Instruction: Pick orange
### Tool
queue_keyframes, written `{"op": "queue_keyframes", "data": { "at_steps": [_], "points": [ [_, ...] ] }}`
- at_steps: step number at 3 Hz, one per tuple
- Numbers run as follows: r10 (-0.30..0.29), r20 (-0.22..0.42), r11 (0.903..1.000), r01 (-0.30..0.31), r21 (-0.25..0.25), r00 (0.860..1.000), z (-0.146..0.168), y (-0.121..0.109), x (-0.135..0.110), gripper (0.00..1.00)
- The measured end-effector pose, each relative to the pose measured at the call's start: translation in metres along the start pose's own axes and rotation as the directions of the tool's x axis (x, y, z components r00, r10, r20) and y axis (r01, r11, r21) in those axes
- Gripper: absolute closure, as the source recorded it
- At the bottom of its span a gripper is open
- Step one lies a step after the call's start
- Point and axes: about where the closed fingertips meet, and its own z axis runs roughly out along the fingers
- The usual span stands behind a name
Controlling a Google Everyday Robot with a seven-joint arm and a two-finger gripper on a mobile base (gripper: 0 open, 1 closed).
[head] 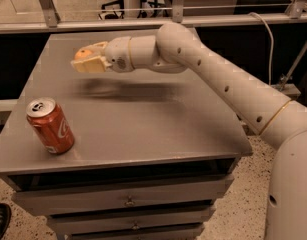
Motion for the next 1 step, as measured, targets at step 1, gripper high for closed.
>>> {"op": "queue_keyframes", "data": {
  "at_steps": [1],
  "points": [
    [-0.027, 0.007, 0.9993, 0.027, -0.024, 1.0, -0.0453, -0.0115, -0.0202, 1.0]
  ]
}}
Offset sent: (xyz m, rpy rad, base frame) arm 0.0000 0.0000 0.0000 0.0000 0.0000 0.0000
